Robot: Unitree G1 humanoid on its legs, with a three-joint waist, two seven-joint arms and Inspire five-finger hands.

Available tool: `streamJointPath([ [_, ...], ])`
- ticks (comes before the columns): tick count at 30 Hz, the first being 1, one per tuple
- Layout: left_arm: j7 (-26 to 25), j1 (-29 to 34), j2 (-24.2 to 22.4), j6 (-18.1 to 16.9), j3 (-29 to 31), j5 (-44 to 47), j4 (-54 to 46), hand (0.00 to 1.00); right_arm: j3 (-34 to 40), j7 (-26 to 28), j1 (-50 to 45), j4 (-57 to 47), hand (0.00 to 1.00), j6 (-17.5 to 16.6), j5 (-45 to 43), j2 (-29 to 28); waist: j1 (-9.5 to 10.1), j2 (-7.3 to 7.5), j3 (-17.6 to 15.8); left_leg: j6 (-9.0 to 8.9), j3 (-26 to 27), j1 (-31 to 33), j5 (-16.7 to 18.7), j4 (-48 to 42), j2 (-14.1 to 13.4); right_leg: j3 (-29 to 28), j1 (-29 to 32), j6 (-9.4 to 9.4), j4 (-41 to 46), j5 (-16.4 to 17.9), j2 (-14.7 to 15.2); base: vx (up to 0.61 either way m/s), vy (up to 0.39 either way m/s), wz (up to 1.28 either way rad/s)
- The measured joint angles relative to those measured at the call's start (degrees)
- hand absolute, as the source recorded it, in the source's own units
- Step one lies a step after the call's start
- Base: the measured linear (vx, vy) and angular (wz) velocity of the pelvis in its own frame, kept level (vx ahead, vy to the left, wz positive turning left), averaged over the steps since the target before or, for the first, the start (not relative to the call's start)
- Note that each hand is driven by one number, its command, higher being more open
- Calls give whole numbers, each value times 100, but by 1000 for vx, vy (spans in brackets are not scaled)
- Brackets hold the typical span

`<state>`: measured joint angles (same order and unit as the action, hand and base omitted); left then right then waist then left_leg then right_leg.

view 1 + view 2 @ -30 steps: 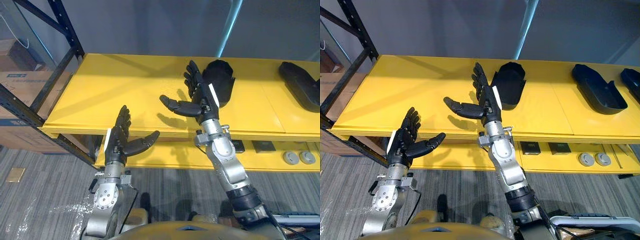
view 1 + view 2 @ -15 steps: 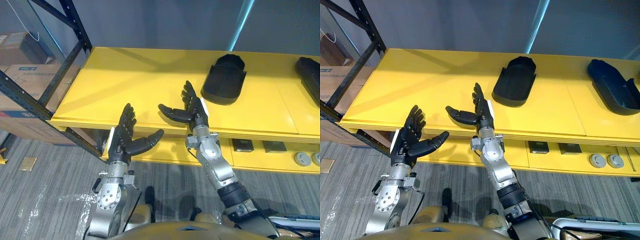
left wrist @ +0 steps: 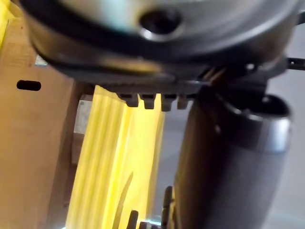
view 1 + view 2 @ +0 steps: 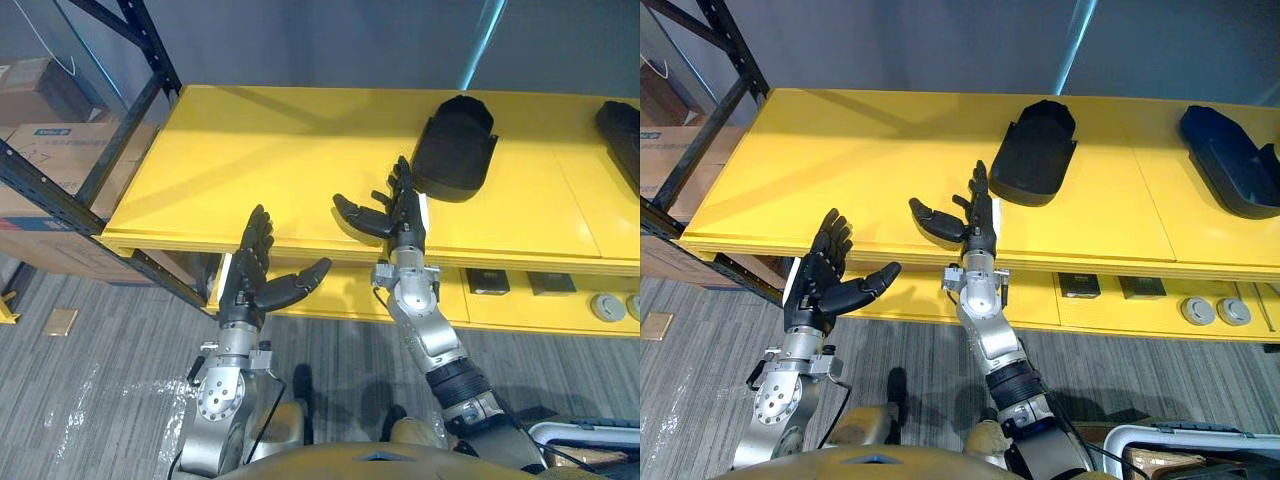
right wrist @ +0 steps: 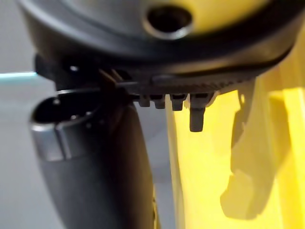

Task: Walk over and take three plastic housings, then place them on the shelf

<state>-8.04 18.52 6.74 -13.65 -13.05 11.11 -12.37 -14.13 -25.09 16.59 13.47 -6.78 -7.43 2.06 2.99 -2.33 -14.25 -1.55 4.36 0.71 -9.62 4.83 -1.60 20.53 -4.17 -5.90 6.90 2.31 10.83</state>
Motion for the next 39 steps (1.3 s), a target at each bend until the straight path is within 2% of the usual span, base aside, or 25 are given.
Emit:
streamJointPath([
  [16, -9, 35, 107, -52, -40, -3, 55, 100, 122, -303, -77, 46, 100, -159, 40, -66, 1, 11, -78, 0, 158, -121, 25, 4, -11, -174, 10, -20, -14, -14, 17, -5, -13, -5],
  [22, -8, 80, 111, -51, -42, -5, 61, 100, 174, -329, -211, 45, 100, -344, 58, -79, 0, 12, -77, 1, 173, -128, 26, 5, -8, -190, 7, -32, -30, -24, 18, 0, 0, 0],
  [27, -7, 116, 111, -72, -46, -10, 61, 100, 245, -539, -261, 45, 100, -367, 275, -170, -3, 12, -77, 1, 184, -135, 26, 4, -8, -201, -4, -53, -56, -42, 18, 0, 0, 0],
  [39, -7, 187, 120, -122, -58, -29, 68, 100, 343, -623, -461, -35, 100, -468, 498, -214, -6, 25, -69, -4, 230, -168, 52, 15, -7, -237, -41, -69, -112, -53, 17, 0, 0, 0],
])
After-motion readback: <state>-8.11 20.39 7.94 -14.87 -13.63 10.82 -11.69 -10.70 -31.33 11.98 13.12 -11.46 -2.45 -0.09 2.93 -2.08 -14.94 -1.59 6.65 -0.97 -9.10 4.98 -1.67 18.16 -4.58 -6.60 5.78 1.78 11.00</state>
